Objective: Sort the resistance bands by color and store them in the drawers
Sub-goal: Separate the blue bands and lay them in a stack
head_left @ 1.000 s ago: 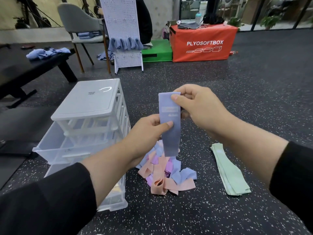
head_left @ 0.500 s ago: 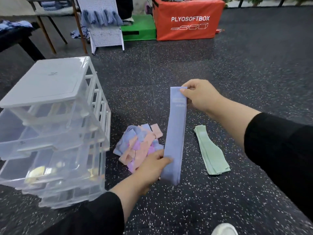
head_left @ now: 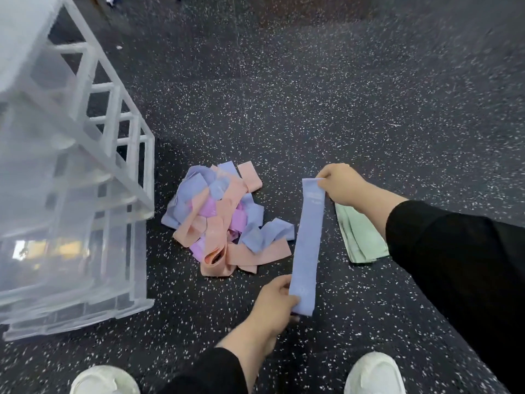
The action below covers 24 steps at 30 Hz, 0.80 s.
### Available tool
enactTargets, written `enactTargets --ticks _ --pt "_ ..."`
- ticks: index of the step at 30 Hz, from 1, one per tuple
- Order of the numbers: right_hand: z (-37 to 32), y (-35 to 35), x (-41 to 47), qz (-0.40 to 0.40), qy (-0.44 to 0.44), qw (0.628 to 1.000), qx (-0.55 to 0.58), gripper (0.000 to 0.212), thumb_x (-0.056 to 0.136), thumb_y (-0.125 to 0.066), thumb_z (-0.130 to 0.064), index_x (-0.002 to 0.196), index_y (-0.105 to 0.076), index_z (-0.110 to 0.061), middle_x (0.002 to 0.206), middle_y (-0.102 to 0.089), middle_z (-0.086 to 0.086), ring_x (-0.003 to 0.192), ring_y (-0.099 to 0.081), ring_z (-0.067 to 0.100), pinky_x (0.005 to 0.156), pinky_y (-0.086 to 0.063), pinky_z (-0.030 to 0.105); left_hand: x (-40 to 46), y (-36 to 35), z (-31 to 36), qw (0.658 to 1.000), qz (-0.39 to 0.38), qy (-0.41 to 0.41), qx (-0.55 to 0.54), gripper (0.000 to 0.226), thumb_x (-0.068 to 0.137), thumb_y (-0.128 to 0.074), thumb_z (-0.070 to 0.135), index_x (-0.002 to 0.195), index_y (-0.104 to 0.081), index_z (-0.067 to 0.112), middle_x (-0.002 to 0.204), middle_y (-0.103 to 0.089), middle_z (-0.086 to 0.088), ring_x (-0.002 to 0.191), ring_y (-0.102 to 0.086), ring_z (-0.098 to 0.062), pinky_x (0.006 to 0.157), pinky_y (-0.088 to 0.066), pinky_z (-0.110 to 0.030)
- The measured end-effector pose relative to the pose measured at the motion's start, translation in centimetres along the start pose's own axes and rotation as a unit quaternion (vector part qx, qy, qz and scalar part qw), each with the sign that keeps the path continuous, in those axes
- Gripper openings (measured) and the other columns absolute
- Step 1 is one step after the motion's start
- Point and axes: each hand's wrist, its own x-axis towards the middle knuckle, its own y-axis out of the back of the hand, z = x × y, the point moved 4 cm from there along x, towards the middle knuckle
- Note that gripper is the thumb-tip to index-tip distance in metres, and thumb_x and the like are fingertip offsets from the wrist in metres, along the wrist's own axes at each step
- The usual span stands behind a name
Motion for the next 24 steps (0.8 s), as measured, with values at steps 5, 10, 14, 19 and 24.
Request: enactTargets --ticks 5,10,14,19,24 --pt "2.6 -2.2 4.7 -0.016 -0.003 0.999 -0.048 0.02 0.1 -0.047 -0.012 0.103 -0.066 -0.012 0.085 -0.066 0.01 0.064 -0.051 0.023 0.056 -0.038 0.03 3.4 -1.3 -1.0 0.999 0.023 0.03 -0.018 0.043 0.092 -0.052 -0.005 0.125 -0.063 0.021 0.097 -0.077 0.003 0.078 -0.068 -0.013 0.065 -0.053 -0.028" --pt "4.8 -4.1 8.0 -0.021 -0.021 0.993 -0.116 0.036 0.101 -0.056 -0.02 0.136 -0.059 -0.01 0.12 -0.065 0.013 0.104 -0.061 0.032 0.082 -0.05 0.033 6.8 -2.0 -0.6 0.995 0.011 0.028 0.091 0.046 0.097 -0.058 0.02 0.142 -0.051 0.021 0.12 -0.068 0.0 0.104 -0.067 -0.017 0.088 -0.052 -0.028" --pt "3.2 -7.0 6.8 -0.017 0.059 0.979 -0.195 0.047 0.101 -0.058 -0.031 0.144 -0.051 -0.016 0.138 -0.052 0.012 0.124 -0.053 0.034 0.101 -0.047 0.049 7.6 1.5 2.9 0.882 0.175 -0.172 0.402 0.03 0.099 -0.049 0.022 0.125 -0.064 0.021 0.118 -0.064 0.0 0.11 -0.06 -0.024 0.094 -0.048 -0.04" --pt "1.2 -13.2 3.9 -0.133 0.14 0.957 -0.218 0.02 0.096 -0.061 -0.037 0.109 -0.06 -0.02 0.107 -0.053 0.003 0.102 -0.056 0.028 0.081 -0.045 0.038 9.1 6.0 5.1 0.734 0.244 -0.272 0.572 0.044 0.084 -0.064 0.018 0.126 -0.056 0.03 0.135 -0.057 -0.003 0.127 -0.052 -0.027 0.097 -0.043 -0.048" --pt "2.4 -15.6 3.1 -0.108 0.138 0.941 -0.29 0.043 0.092 -0.063 -0.037 0.131 -0.058 -0.02 0.125 -0.052 0.006 0.115 -0.054 0.03 0.088 -0.046 0.042 10.7 9.3 4.5 0.708 0.197 -0.206 0.646 0.038 0.095 -0.05 0.023 0.133 -0.052 0.028 0.148 -0.045 -0.003 0.13 -0.047 -0.026 0.1 -0.035 -0.046"
